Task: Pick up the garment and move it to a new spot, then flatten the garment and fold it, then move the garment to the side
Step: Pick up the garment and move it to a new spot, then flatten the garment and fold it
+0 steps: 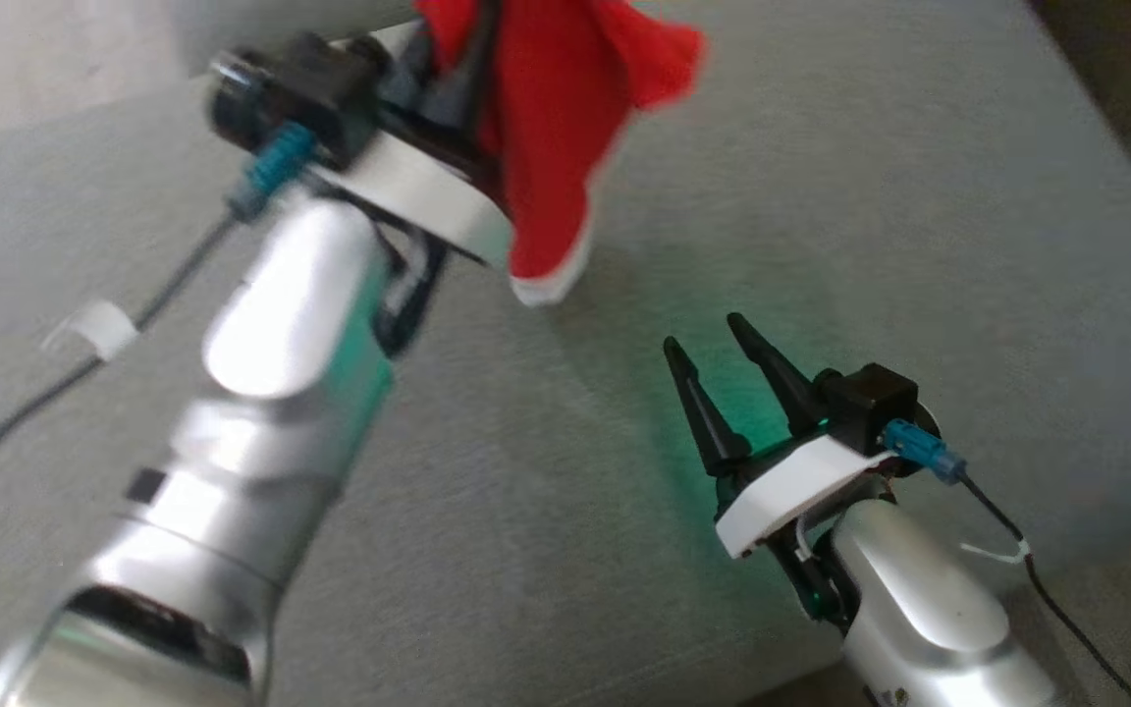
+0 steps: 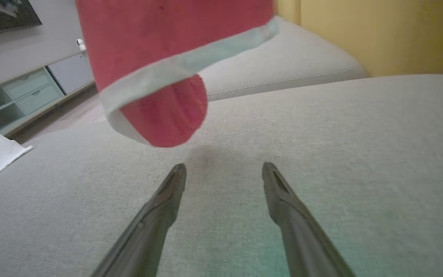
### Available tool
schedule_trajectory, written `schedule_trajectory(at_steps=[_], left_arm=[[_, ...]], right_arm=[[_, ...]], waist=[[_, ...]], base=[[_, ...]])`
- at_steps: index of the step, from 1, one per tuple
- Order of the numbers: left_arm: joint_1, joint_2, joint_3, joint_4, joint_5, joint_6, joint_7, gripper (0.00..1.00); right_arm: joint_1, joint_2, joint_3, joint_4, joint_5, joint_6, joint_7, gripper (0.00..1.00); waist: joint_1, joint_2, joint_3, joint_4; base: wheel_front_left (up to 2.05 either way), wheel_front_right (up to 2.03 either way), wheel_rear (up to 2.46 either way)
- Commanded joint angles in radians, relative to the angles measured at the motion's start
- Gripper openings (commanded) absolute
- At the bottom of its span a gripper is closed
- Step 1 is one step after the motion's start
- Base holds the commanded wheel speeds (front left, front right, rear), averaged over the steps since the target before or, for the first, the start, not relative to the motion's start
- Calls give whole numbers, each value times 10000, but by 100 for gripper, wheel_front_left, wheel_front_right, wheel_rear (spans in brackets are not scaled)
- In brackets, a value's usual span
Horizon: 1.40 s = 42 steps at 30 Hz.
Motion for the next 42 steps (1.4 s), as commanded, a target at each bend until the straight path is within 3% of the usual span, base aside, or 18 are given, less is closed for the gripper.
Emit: schedule_trajectory(at_steps=[1,4,5,6,7,15,21,27,32,42], left_arm=[[76,104,-10,-443,-317,21,-45,0],[434,5,-341,-478,-434,21,-47,0],[632,-30,-409,-465,-470,21,-48,9],[842,-55,-480,-429,-451,21,-48,66],[1061,-70,-508,-338,-433,21,-48,100],[2904,223,712,-642,140,376,-50,100],[4893,565,2684,-1699,479,743,-50,100],[6934,305,4722,-2899,1017,862,-50,100],[8657,-74,5670,-3342,1747,683,-51,100],[9647,-229,5576,-3447,1651,483,-51,100]], right_arm=[[84,183,244,-374,147,75,-63,100],[94,184,304,-417,256,75,-63,100],[95,184,333,-431,291,75,-63,100],[99,184,347,-441,314,75,-63,100],[104,184,346,-447,330,75,-63,100],[184,184,-70,-362,134,75,-63,100],[271,185,-447,-284,-50,75,-63,100],[483,185,-1012,-139,-300,75,-63,100],[904,185,-1410,-90,-442,75,-63,100],[1407,185,-2056,-45,-748,75,-63,100]], waist=[[0,0,-156,-847],[0,0,-167,-1030],[0,0,-173,-1083],[0,0,-178,-1111],[0,0,-185,-1120],[0,0,-351,-411],[0,0,-616,369],[0,0,-961,1085],[0,0,-1395,1470],[0,0,-1432,1661]], base=[[0,0,0],[0,0,0],[0,0,0],[0,0,0],[0,0,0],[0,0,0],[0,0,0],[0,0,0],[0,0,0],[0,0,0]])
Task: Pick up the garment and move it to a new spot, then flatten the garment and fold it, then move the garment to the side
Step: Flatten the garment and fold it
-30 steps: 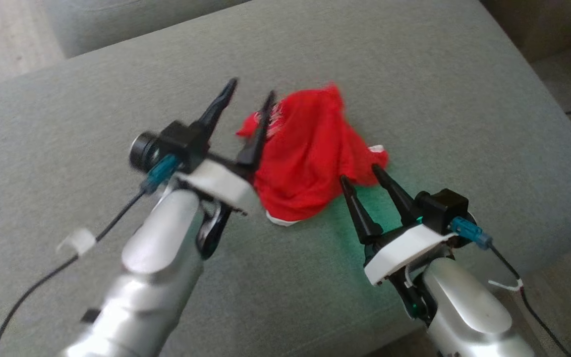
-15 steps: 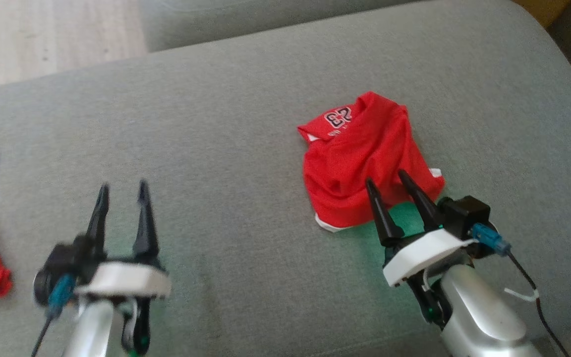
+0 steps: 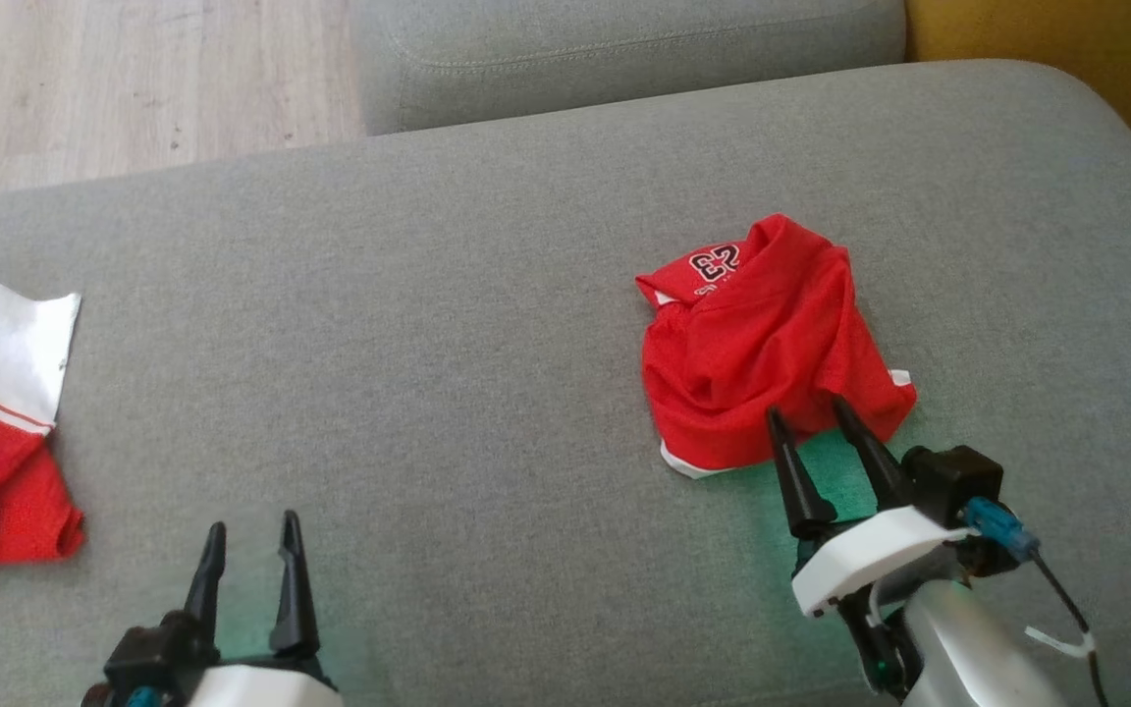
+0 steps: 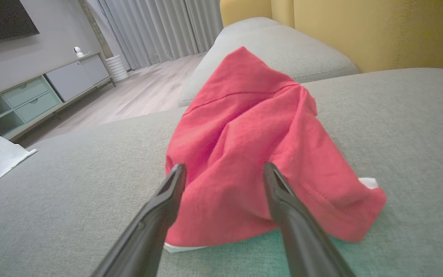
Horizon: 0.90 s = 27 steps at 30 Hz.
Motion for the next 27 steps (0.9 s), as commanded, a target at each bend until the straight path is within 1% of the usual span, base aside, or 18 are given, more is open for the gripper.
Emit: schedule_trajectory(at_steps=[1,3,4,11,14,20,23,26,27], left_arm=[[-358,4,176,-352,-49,41,-53,100],[-455,4,96,-332,-62,25,-53,100],[-455,4,96,-332,-62,25,-53,100],[-808,2,-416,-378,-116,-20,-53,100],[-943,2,-605,-412,-129,-41,-53,100],[-1156,2,-906,-408,-136,-105,-53,100],[-1253,2,-965,-380,-122,-120,-53,100],[-1307,2,-995,-356,-160,-117,-53,100],[-1312,2,-992,-357,-187,-111,-53,100]], right_arm=[[-206,118,-13,-247,-163,75,-65,100],[-252,118,-401,-185,-279,75,-65,100],[-252,118,-401,-185,-279,75,-65,100],[-1072,9,-2493,672,-1451,75,-65,100],[-1616,-96,-3147,1353,-1976,75,-65,100],[-2624,-287,-4232,3202,-2918,75,-14,100],[-2971,-373,-4618,4063,-3466,75,181,100],[-3161,-402,-5182,4822,-3782,75,617,100],[-3209,-401,-5301,5005,-3895,75,708,87]], waist=[[0,0,76,7],[0,0,128,13],[0,0,128,13],[0,0,490,170],[0,0,686,340],[0,0,1133,772],[0,0,1342,967],[0,0,1409,1090],[0,0,1412,1111]], base=[[0,0,0],[0,0,0],[0,0,0],[0,0,0],[0,0,0],[0,0,0],[0,0,0],[0,0,0],[0,0,0]])
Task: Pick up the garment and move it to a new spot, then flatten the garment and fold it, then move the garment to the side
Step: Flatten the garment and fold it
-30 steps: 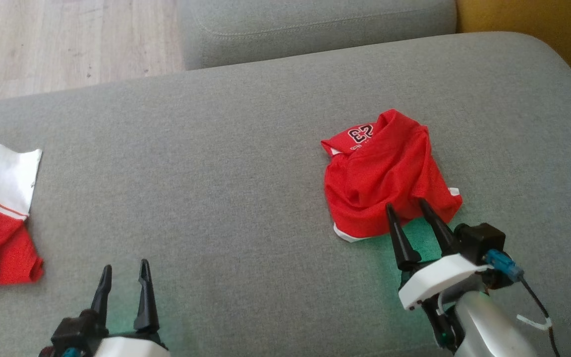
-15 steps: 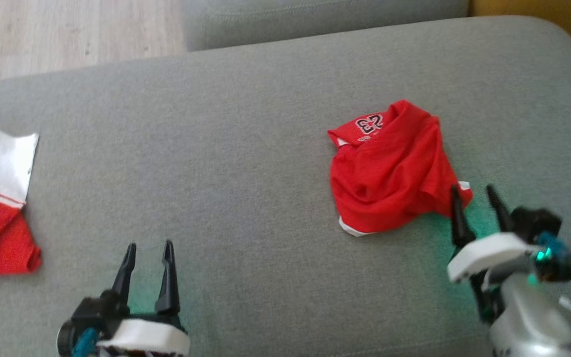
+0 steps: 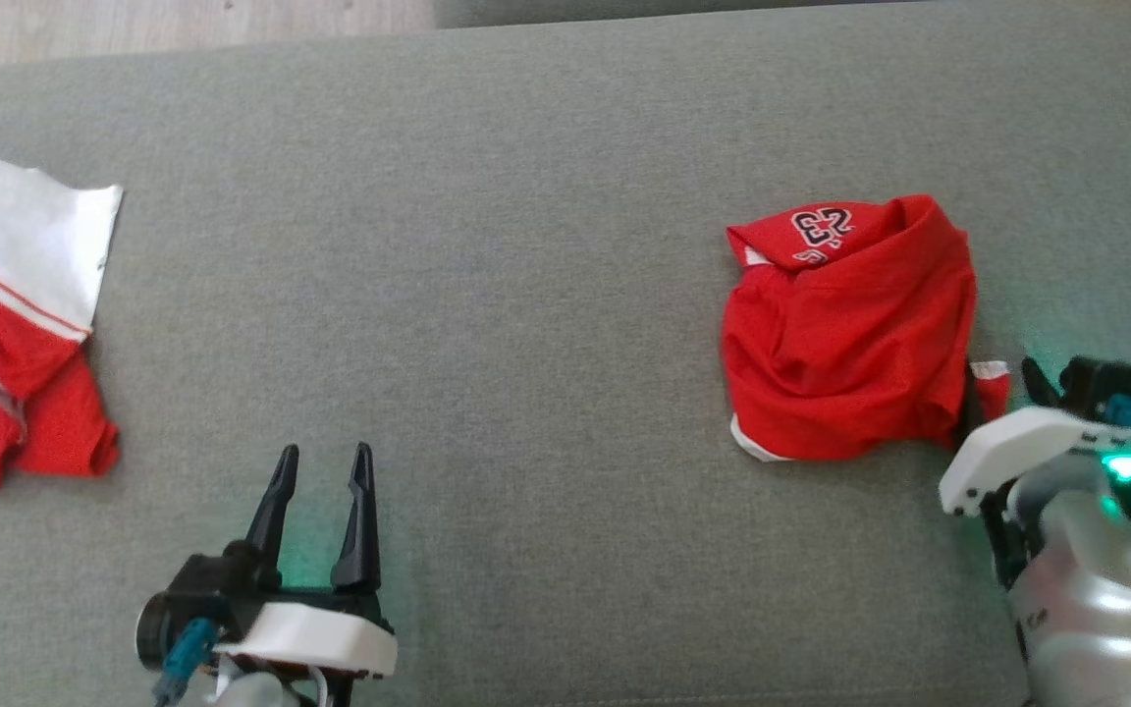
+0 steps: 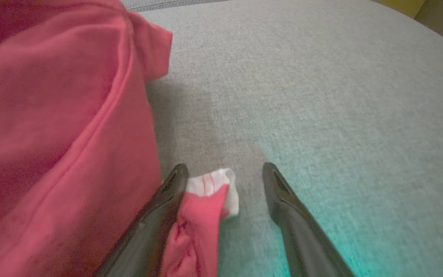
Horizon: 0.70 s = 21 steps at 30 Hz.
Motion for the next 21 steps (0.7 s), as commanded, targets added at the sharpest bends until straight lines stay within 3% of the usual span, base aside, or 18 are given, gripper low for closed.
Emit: schedule_trajectory(at_steps=[1,2,3,14,21], left_arm=[[-277,13,295,-256,-108,-7,-53,100],[-269,13,299,-255,-136,-2,-53,100],[-257,13,300,-253,-169,9,-53,100],[-70,13,177,-291,-448,67,-53,100],[185,13,207,-283,-492,36,-53,100]], right_arm=[[-76,14,88,201,-132,65,196,36],[-103,46,43,318,-187,65,162,7],[-112,67,28,422,-270,65,126,0],[-428,33,-175,133,-217,65,-557,0],[-1406,-40,1232,-2722,836,65,-612,0]], waist=[[-1,0,15,49],[-1,0,1,46],[-1,0,-28,30],[-1,0,-740,-238],[-1,0,-1321,-55]], base=[[0,0,0],[0,0,0],[0,0,0],[0,0,0],[0,0,0]])
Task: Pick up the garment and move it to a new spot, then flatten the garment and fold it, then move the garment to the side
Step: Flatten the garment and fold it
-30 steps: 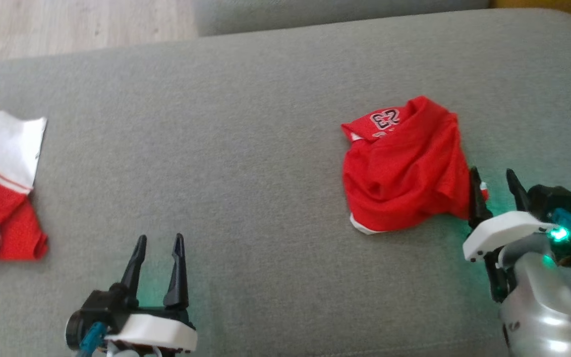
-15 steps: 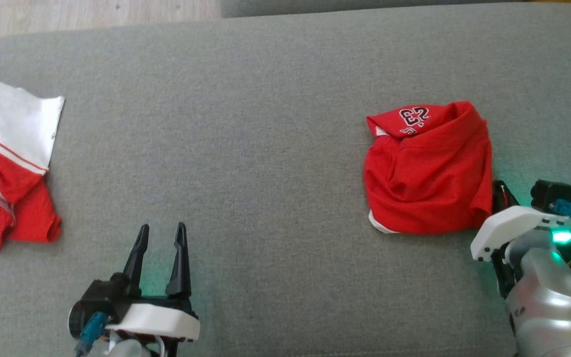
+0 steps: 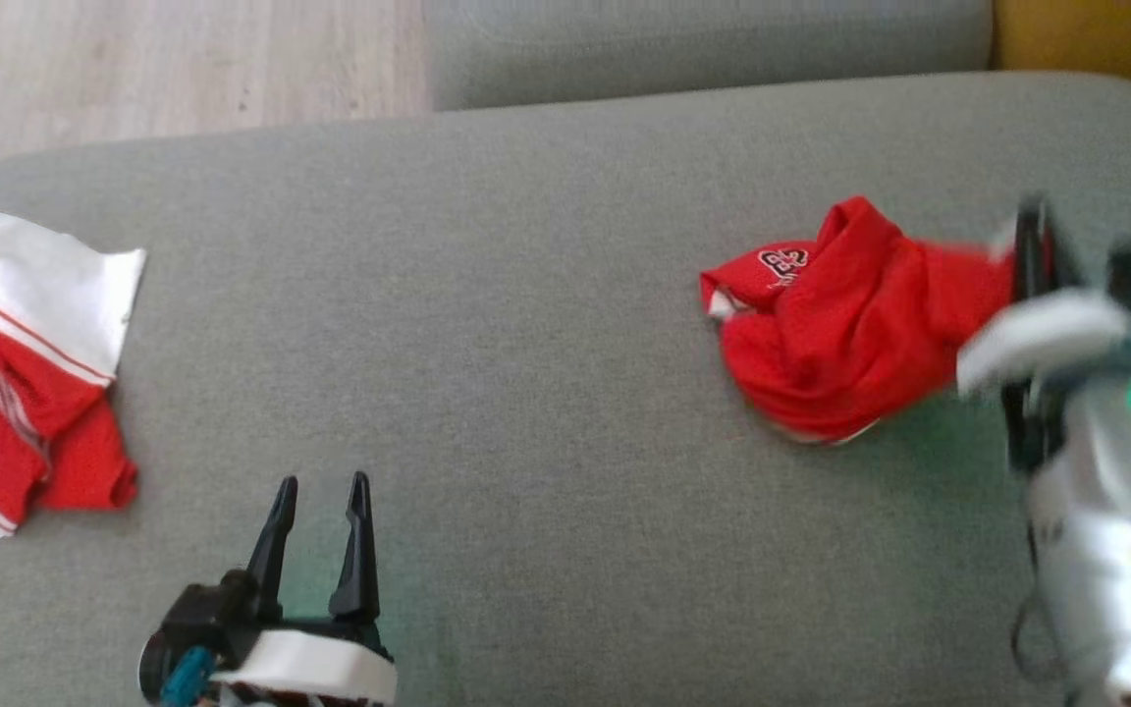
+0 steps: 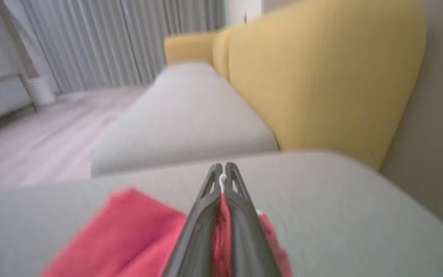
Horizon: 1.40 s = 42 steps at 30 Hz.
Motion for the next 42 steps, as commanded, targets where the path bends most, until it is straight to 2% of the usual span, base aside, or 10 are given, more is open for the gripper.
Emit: schedule_trajectory(at_steps=[1,8,14,21,31,32,33,34,37,42], left_arm=[[-217,11,259,-287,-80,13,-53,100],[24,11,130,-80,-205,-10,-53,100],[163,11,-111,59,-224,-40,-53,100],[250,11,-39,67,-264,-26,-53,100],[-6,11,205,-57,-299,-8,-53,100],[-72,11,192,-47,-303,-16,-53,100],[-122,11,190,-42,-306,-15,-53,100],[-165,11,193,-42,-321,-8,-53,100],[-302,11,209,-42,-318,-6,-53,100],[-412,10,303,-15,-302,2,-53,100]], right_arm=[[-754,14,353,-448,73,65,-129,0],[-2876,38,3527,-3240,1594,65,-132,0],[-4369,218,5198,-3798,2394,65,-132,0],[-4209,25,5611,-3446,2651,65,-133,0],[-1097,-1489,5065,-2545,3155,65,-133,0],[-689,-1640,4953,-2185,3198,65,-133,5],[-321,-1717,4845,-1696,3285,65,-133,95],[-87,-1771,4675,-1428,3361,65,-133,100],[432,-1831,3999,-1092,3367,65,-133,100],[1313,-1425,3045,-1810,2894,65,-133,100]], waist=[[1,0,-119,107],[1,0,-617,1022],[1,0,-861,1992],[1,0,-900,2471],[1,0,-224,1823],[1,0,-164,1746],[1,0,-119,1662],[1,0,-55,1581],[1,0,86,1326],[1,0,103,903]], base=[[0,0,0],[0,0,0],[0,0,0],[0,0,0],[0,0,0],[0,0,0],[0,0,0],[0,0,0],[0,0,0],[0,0,0]])
